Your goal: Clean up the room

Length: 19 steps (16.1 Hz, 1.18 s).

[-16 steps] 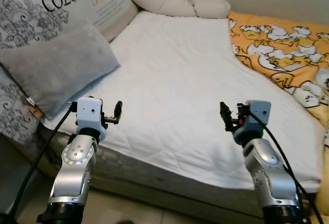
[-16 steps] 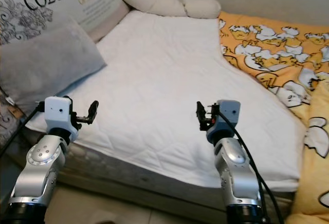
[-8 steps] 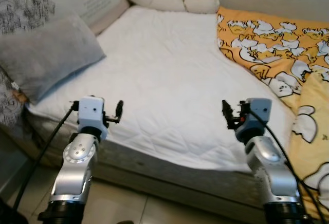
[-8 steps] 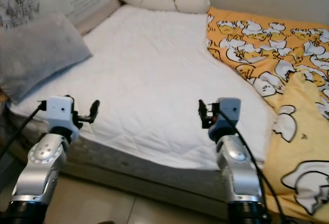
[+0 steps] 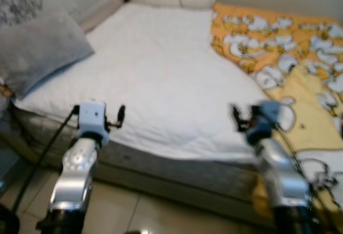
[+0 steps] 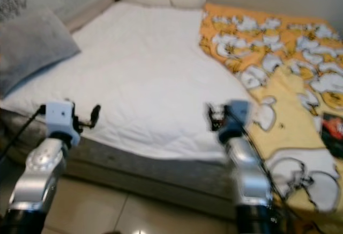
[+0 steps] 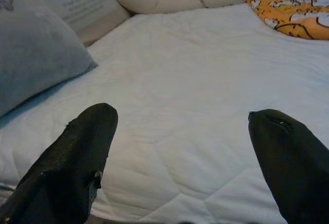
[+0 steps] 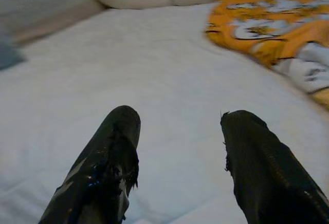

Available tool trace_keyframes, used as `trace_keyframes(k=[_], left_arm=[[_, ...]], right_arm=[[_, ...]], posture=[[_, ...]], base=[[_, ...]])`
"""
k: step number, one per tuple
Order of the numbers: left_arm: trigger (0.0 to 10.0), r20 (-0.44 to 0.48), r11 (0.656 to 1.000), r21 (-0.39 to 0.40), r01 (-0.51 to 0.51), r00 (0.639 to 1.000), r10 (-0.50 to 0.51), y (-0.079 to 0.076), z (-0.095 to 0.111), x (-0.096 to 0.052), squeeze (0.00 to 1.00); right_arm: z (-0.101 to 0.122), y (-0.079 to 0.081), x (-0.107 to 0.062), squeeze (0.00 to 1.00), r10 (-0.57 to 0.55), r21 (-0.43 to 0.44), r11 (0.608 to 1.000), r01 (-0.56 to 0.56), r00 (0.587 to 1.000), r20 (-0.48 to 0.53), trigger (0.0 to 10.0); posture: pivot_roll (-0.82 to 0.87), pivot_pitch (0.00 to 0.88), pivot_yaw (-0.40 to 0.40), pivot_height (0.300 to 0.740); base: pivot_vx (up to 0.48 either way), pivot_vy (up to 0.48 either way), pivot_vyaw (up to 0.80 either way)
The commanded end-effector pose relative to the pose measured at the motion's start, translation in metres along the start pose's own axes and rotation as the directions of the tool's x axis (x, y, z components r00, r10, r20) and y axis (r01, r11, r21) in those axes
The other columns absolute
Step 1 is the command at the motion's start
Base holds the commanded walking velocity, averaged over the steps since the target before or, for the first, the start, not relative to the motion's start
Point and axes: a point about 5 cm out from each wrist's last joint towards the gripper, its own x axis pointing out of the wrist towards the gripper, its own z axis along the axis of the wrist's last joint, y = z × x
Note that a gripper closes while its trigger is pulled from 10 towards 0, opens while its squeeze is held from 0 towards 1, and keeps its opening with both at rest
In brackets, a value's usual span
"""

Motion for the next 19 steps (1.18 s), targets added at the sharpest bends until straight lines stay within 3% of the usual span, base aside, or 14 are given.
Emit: trace_keyframes(k=[1, 10, 15, 19], left_arm=[[10.0, 0.003, 1.0, 0.007, 0.011, 1.0, -0.011, -0.003, 0.003, 0.002, 1.0], [10.0, 0.007, 1.0, 0.016, 0.003, 1.0, -0.003, 0.001, 0.005, 0.006, 1.0], [10.0, 0.002, 1.0, 0.021, 0.005, 1.0, -0.005, 0.001, 0.004, 0.005, 1.0], [10.0, 0.0, 1.0, 0.026, 0.004, 1.0, -0.004, 0.001, 0.004, 0.005, 1.0]], right_arm=[[0.001, -0.007, -0.001, 0.0, -0.017, 0.004, 1.0, 0.017, 1.0, -0.005, 10.0], [0.0, 0.004, 0.001, 0.0, 0.045, -0.022, 0.999, -0.045, 0.999, -0.015, 10.0], [-0.002, -0.005, 0.0, 0.0, -0.013, 0.017, 1.0, 0.013, 0.999, -0.031, 10.0], [-0.005, -0.003, 0.0, 0.0, 0.004, 0.007, 1.0, -0.003, 0.999, -0.041, 10.0]], posture=[[0.02, 0.0, 0.0, 0.74], [0.01, 0.0, 0.012, 0.74], [0.01, 0.0, 0.009, 0.74], [0.01, 0.0, 0.009, 0.74]], base=[[0.0, -0.307, 0.0], [0.0, -0.307, 0.0], [0.0, -0.306, 0.25], [0.0, -0.307, 0.0]])
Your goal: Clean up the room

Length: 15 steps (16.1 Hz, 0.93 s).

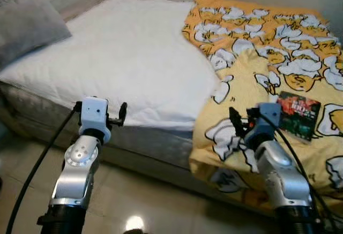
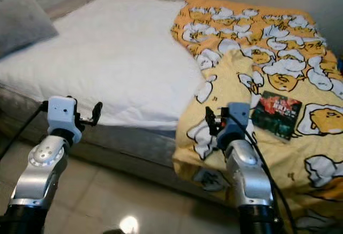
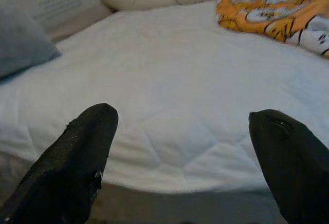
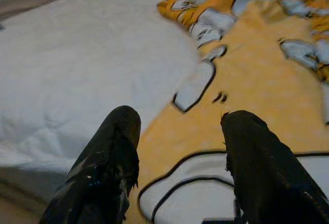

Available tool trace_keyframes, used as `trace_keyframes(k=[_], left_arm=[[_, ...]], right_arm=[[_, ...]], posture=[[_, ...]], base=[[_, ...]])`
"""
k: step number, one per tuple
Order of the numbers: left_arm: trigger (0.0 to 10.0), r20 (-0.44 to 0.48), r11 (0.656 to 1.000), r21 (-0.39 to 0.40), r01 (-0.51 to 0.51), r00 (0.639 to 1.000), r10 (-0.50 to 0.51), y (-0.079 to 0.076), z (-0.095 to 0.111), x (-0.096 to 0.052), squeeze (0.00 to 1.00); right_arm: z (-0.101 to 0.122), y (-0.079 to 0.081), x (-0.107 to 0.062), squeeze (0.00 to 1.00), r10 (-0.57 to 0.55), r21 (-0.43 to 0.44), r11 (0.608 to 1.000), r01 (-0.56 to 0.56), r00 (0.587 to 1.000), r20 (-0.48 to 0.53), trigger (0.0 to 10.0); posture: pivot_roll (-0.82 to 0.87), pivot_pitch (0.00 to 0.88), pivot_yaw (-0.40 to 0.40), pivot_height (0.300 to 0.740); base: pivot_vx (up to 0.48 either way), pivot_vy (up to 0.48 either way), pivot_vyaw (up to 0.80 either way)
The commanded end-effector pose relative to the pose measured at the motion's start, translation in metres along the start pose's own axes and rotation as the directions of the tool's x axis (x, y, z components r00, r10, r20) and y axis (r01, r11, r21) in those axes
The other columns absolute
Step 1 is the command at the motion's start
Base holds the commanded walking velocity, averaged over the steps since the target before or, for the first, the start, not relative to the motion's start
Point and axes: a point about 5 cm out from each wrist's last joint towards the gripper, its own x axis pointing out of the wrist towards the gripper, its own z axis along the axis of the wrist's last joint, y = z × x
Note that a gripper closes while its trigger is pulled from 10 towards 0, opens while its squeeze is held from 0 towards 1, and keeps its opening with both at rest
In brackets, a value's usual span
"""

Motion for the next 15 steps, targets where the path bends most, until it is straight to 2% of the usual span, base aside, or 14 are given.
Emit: trace_keyframes(k=[1, 3, 7, 13, 14, 15], left_arm=[[10.0, 0.003, 1.0, 0.01, -0.008, 1.0, 0.008, 0.0027, 0.0025, 0.0015, 1.0], [10.0, 0.003, 1.0, 0.01, -0.009, 1.0, 0.009, 0.0022, 0.0025, 0.0017, 1.0], [10.0, 0.004, 1.0, 0.012, -0.007, 1.0, 0.007, 0.0017, 0.0024, 0.0017, 1.0], [10.0, 0.001, 1.0, 0.015, -0.003, 1.0, 0.003, 0.0014, 0.0016, 0.0014, 1.0], [10.0, 0.001, 1.0, 0.017, -0.002, 1.0, 0.002, 0.0014, 0.0014, 0.0013, 1.0], [10.0, 0.001, 1.0, 0.017, -0.002, 1.0, 0.002, 0.0013, 0.0013, 0.0013, 1.0]], right_arm=[[0.0027, 0.0043, 0.0016, 0.0, 0.019, -0.005, 1.0, -0.019, 1.0, 0.002, 10.0], [0.0039, 0.0072, 0.0021, 0.0, 0.044, -0.051, 0.998, -0.044, 0.999, -0.006, 10.0], [0.0035, 0.0086, 0.0024, 0.0, 0.059, -0.072, 0.996, -0.059, 0.998, -0.013, 10.0], [0.0008, 0.0069, 0.0018, 0.0, 0.041, -0.062, 0.997, -0.042, 0.999, -0.018, 10.0], [-0.001, 0.0043, 0.0016, 0.0, 0.025, -0.027, 0.999, -0.026, 0.999, -0.022, 10.0], [-0.0012, 0.0043, 0.0016, 0.0, 0.029, -0.031, 0.999, -0.03, 0.999, -0.024, 10.0]], posture=[[0.01, 0.0, 0.011, 0.74], [0.01, 0.0, 0.01, 0.74], [0.01, 0.0, 0.01, 0.74], [0.01, 0.0, 0.01, 0.74], [0.01, 0.0, 0.011, 0.74], [0.02, 0.0, 0.012, 0.74]], base=[[0.0, -0.304, 0.0], [0.0, -0.304, 0.71], [0.0, -0.305, 0.8], [0.0, -0.303, 0.8], [0.0, -0.307, 0.0], [0.0, -0.307, 0.0]])
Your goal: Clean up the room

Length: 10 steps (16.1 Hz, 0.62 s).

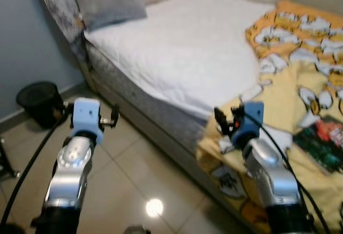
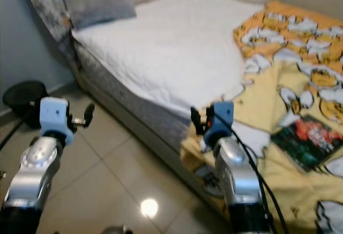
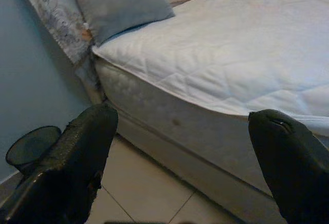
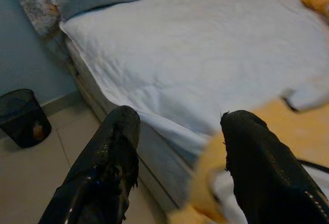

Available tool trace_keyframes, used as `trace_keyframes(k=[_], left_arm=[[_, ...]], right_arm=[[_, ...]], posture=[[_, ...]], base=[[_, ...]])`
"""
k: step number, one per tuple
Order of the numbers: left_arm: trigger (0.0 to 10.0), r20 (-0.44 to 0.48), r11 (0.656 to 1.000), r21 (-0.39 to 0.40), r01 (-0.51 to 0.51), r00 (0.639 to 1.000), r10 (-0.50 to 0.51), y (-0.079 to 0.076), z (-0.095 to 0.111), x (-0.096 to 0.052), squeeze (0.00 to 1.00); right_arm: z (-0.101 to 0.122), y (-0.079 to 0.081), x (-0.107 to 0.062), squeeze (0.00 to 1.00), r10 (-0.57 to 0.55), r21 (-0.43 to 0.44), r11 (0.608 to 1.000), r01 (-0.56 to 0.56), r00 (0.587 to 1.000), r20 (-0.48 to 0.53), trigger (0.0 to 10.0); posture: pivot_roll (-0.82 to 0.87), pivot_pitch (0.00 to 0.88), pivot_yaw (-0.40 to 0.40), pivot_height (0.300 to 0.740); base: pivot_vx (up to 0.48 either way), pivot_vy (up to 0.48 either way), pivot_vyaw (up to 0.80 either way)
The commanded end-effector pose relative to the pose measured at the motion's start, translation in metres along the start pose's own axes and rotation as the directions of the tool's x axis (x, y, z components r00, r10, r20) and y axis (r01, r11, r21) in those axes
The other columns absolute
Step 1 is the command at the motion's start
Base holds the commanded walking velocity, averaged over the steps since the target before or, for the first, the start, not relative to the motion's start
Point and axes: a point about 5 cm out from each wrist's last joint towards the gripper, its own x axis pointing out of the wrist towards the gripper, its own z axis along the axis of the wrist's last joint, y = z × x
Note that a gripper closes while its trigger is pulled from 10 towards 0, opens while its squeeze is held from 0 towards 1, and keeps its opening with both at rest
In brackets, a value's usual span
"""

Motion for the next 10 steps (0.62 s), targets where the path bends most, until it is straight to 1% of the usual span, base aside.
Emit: trace_keyframes(k=[1, 10], left_arm=[[10.0, 0.018, 1.0, 0.013, 0.025, 1.0, -0.025, -0.0072, 0.0056, 0.0023, 1.0], [10.0, 0.018, 0.999, 0.013, 0.042, 0.999, -0.042, -0.0135, 0.0041, 0.0017, 1.0]], right_arm=[[0.0007, -0.01, -0.0022, 0.0, -0.039, 0.001, 0.999, 0.039, 0.999, 0.0, 10.0], [-0.002, -0.0083, -0.003, 0.0, -0.011, -0.015, 1.0, 0.01, 1.0, -0.015, 10.0]], posture=[[0.01, 0.0, 0.012, 0.74], [0.01, 0.0, 0.015, 0.74]], base=[[0.0, -0.304, 0.0], [0.0, -0.305, 0.0]])
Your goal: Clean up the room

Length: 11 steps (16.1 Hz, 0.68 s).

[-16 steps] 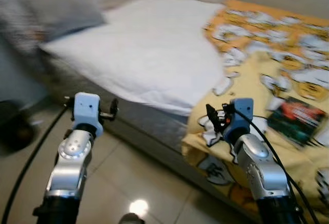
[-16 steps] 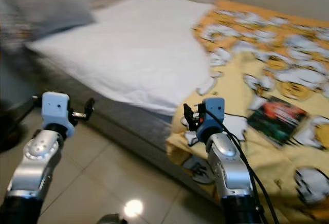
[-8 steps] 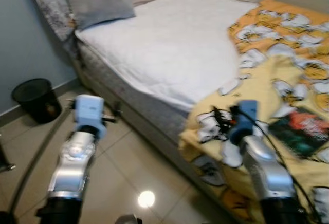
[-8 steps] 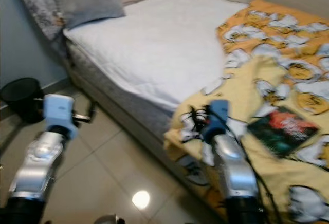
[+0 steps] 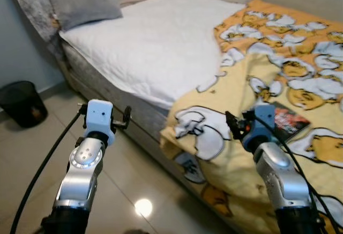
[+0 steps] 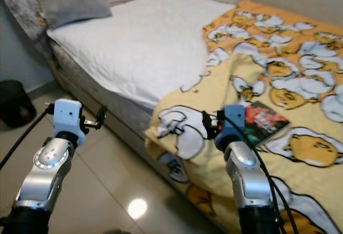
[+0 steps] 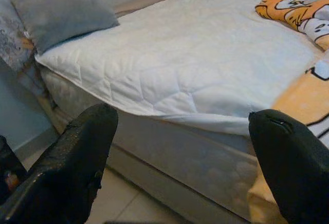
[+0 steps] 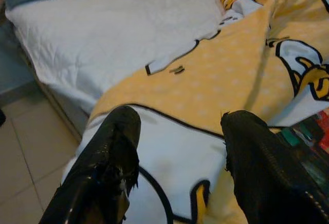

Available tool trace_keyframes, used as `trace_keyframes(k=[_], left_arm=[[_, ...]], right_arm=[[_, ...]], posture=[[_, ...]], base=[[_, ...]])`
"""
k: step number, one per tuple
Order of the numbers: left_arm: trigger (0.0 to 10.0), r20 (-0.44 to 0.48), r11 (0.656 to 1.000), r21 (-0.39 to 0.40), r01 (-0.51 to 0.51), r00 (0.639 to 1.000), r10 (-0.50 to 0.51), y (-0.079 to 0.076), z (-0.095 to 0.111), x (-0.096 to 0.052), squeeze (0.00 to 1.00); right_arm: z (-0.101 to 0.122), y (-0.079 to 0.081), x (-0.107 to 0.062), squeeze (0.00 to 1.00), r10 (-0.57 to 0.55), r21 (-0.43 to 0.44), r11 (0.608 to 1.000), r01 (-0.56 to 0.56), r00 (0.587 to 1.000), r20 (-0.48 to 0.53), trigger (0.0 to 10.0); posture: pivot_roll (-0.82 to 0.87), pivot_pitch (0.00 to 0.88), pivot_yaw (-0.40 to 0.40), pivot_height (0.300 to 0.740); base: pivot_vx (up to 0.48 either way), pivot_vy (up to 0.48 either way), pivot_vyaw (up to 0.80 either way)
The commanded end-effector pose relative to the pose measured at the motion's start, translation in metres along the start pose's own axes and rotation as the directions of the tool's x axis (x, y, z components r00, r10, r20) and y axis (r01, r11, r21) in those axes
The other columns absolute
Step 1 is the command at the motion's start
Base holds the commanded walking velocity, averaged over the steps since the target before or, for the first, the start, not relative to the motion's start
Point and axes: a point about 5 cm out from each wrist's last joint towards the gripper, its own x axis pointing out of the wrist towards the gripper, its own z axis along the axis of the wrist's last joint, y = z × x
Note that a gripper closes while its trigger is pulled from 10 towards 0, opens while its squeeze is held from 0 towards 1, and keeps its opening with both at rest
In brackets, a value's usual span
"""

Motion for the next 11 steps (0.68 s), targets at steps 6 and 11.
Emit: trace_keyframes(k=[6, 11], left_arm=[[10.0, 0.001, 1.0, 0.017, -0.005, 1.0, 0.005, 0.0027, 0.0008, -0.0005, 1.0], [10.0, 0.0, 1.0, 0.022, -0.004, 1.0, 0.004, 0.003, 0.0008, -0.0006, 1.0]], right_arm=[[0.0039, 0.0105, 0.0015, 0.0, 0.058, -0.055, 0.997, -0.058, 0.998, 0.014, 10.0], [0.0031, 0.0099, 0.0003, 0.0, 0.065, -0.012, 0.998, -0.065, 0.998, 0.011, 10.0]], posture=[[0.01, 0.0, 0.017, 0.74], [0.01, 0.0, 0.019, 0.74]], base=[[0.0, -0.306, 0.27], [0.0, -0.305, 0.32]])
